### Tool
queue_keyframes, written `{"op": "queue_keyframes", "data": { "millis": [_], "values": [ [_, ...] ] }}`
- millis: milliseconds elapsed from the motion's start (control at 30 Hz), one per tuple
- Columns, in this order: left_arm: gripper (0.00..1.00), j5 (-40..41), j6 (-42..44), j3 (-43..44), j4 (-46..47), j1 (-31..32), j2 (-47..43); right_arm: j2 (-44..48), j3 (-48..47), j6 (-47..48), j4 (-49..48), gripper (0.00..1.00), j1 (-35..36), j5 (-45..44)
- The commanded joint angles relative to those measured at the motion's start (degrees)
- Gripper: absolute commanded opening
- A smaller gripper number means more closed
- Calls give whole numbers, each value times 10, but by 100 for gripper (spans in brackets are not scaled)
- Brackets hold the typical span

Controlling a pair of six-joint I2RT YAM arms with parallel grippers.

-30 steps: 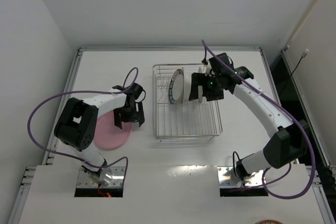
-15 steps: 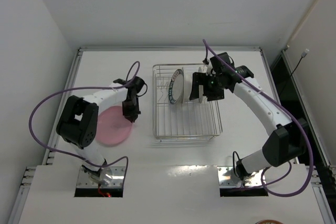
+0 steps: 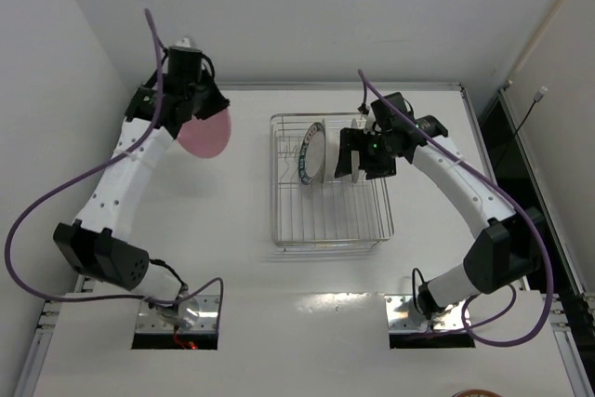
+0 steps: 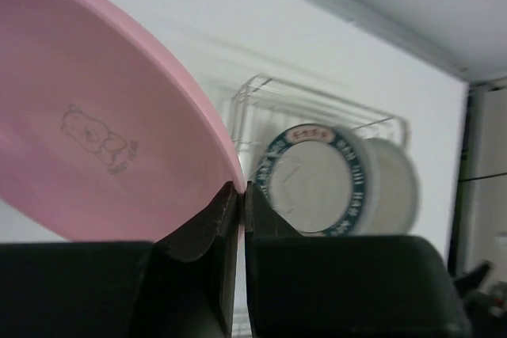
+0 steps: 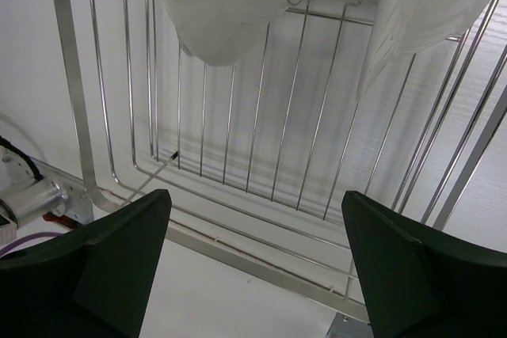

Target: Load the plates into the dish rack

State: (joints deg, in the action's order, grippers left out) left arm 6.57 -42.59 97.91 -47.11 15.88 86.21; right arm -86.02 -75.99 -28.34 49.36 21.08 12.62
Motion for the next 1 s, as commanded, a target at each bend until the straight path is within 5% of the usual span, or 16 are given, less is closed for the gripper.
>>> {"op": "queue_keyframes", "data": {
  "millis": [0,233,367,633,967],
  "values": [
    [0,-70,-31,18,68,-21,-28,14,-18,-4,-8,88,-3,5],
    [0,-414,-162,2,330,-45,1,30,4,-9,-8,88,-9,-1],
    [0,-471,-264,-58,472,-33,2,36,9,-9,-8,88,-9,-7],
    [0,-573,-288,-125,499,-20,24,47,21,-9,-14,88,-19,-7],
    [0,-593,-182,-160,401,23,61,47,32,-9,-19,88,-24,-7]
  ]
}}
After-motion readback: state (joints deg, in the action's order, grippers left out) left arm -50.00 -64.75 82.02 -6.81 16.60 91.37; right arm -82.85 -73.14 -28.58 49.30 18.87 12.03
